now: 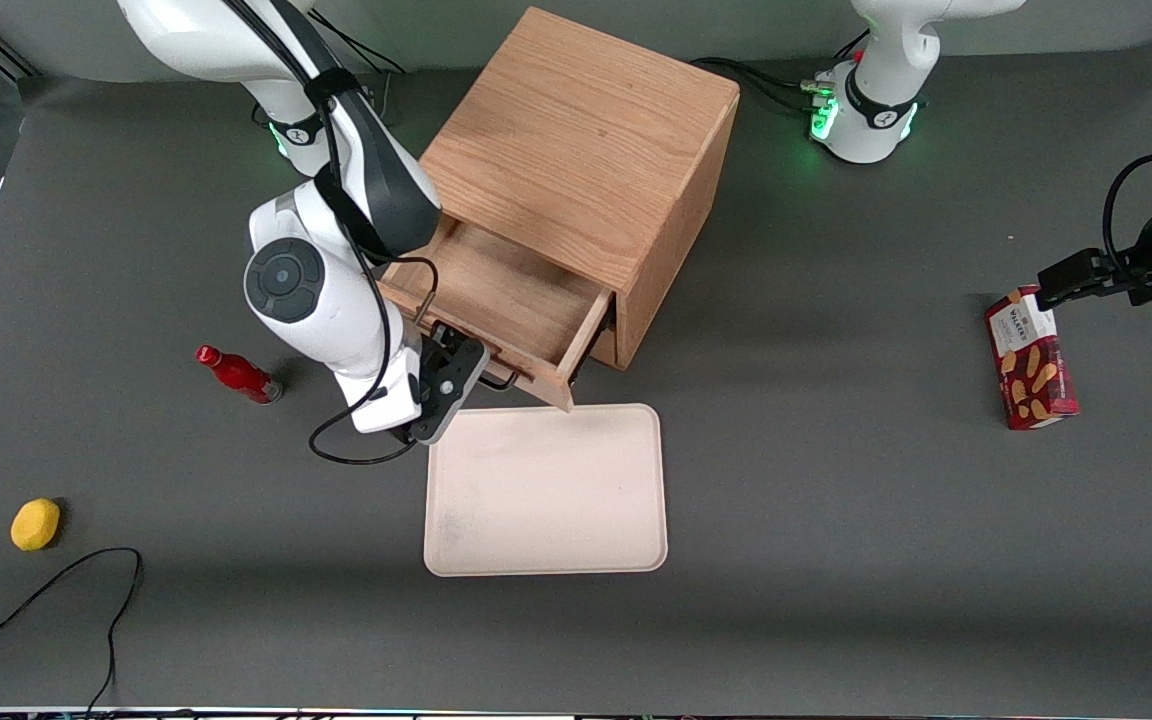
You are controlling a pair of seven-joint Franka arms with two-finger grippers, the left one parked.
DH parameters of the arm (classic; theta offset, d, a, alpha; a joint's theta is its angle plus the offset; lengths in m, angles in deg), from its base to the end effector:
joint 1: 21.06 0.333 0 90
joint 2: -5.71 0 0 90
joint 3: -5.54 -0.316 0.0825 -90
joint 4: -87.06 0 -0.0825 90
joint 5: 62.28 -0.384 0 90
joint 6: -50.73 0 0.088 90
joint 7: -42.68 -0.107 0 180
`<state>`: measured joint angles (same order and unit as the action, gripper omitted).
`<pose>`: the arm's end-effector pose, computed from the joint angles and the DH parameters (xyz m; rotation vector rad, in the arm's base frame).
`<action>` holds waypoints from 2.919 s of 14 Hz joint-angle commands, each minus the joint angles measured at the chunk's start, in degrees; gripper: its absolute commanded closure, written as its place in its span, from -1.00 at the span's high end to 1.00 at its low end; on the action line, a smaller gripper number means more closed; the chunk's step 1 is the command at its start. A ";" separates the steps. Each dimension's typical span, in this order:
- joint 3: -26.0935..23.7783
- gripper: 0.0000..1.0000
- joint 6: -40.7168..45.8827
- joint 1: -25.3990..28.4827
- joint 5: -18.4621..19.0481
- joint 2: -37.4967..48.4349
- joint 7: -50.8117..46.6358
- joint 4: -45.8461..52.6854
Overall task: Open upper drawer
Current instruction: 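Pull the upper drawer outward from the cabinet with the right gripper, then keep pulling the drawer handle further out with the right gripper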
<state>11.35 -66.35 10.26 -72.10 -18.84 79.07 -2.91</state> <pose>0.6082 0.3107 0.4005 -2.6498 -1.4752 -0.0880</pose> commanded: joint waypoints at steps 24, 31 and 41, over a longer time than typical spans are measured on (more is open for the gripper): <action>1.83 1.00 5.98 -4.60 -5.38 -6.47 2.81 10.78; 2.44 1.00 5.90 -4.69 -5.65 -8.58 5.35 13.77; 2.44 1.00 5.28 -6.35 -5.65 -10.69 8.26 16.06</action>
<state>13.59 -61.53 5.08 -76.38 -27.82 85.17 10.53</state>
